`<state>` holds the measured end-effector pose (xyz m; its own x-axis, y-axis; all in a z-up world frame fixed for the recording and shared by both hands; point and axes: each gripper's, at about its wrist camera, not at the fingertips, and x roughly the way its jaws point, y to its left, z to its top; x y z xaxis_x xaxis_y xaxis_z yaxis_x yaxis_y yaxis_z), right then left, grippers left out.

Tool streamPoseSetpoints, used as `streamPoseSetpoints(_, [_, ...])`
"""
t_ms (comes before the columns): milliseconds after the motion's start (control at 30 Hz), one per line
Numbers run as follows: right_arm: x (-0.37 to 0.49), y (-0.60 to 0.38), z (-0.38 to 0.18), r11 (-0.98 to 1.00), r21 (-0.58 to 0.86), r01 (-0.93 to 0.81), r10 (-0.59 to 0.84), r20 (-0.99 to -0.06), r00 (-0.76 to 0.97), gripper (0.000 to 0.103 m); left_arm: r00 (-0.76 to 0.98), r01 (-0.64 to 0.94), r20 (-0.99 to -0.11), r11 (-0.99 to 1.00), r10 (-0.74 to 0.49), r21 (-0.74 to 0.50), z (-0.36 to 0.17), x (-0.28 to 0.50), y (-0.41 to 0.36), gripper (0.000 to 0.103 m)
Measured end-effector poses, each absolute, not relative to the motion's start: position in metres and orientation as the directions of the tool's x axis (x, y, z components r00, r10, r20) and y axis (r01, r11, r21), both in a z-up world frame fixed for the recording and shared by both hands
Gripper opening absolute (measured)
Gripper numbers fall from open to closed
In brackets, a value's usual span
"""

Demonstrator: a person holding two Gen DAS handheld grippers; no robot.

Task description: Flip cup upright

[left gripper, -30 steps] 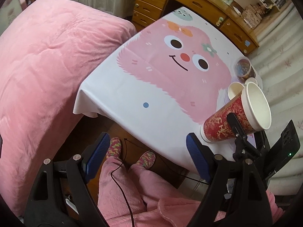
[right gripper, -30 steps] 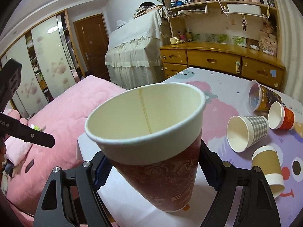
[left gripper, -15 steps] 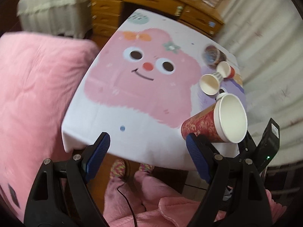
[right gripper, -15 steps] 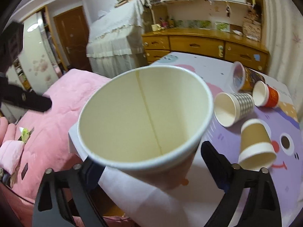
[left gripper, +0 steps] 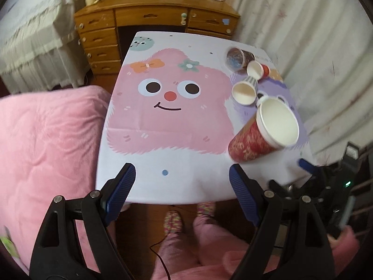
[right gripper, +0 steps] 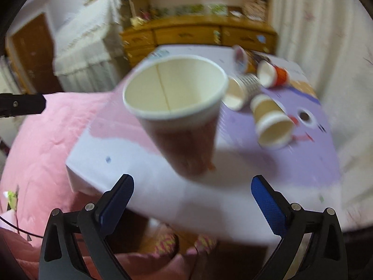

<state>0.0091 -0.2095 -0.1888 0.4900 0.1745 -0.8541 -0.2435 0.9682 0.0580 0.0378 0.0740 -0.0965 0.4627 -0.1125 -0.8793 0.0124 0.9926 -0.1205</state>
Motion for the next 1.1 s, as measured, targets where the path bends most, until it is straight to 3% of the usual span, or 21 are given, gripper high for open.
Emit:
streamPoseSetpoints(233, [-0.027, -0.241, -0.175, 1.000, -0.022, 0.020, -0.026, -0.968, 0.251, 0.103, 0.470, 0.070, -0.870, 0.988, -0.152, -0.135, -0.082, 0.013, 0.053, 0.081])
streamPoseSetpoints(467, [-0.058, -0.284, -0.138, 0.974, 0.129, 0.187, 0.105, -0.986, 0.133, 0.103, 0.551, 0.066, -0.814, 0.982, -0.184, -0.177, -0.033, -0.012, 0.014, 0.081])
streamPoseSetpoints(567, [-0.065, -0.287, -0.111, 0.963, 0.199, 0.184, 0.170, -0.972, 0.162, 0.103, 0.559, 0.080, -0.816, 0.989, -0.146, -0.123, -0.011, -0.019, -0.009, 0.081])
streamPoseSetpoints(700, [-0.073, -0.282, -0.067, 0.959, 0.251, 0.134, 0.210, -0.942, 0.263, 0.103, 0.577, 0.049, -0.803, 0.988, -0.149, -0.148, 0.009, -0.030, -0.021, 0.081])
streamPoseSetpoints(967, [-0.099, -0.252, 0.006, 0.993, 0.116, 0.018, 0.085, -0.818, 0.568, 0.103, 0.647, 0.006, -0.761, 0.998, -0.053, -0.065, 0.018, -0.061, -0.036, 0.081])
streamPoseSetpoints(1100, [-0.110, -0.248, 0.018, 0.993, 0.118, 0.013, 0.086, -0.792, 0.605, 0.103, 0.659, -0.005, -0.751, 0.999, -0.035, -0.051, 0.015, -0.068, -0.034, 0.081])
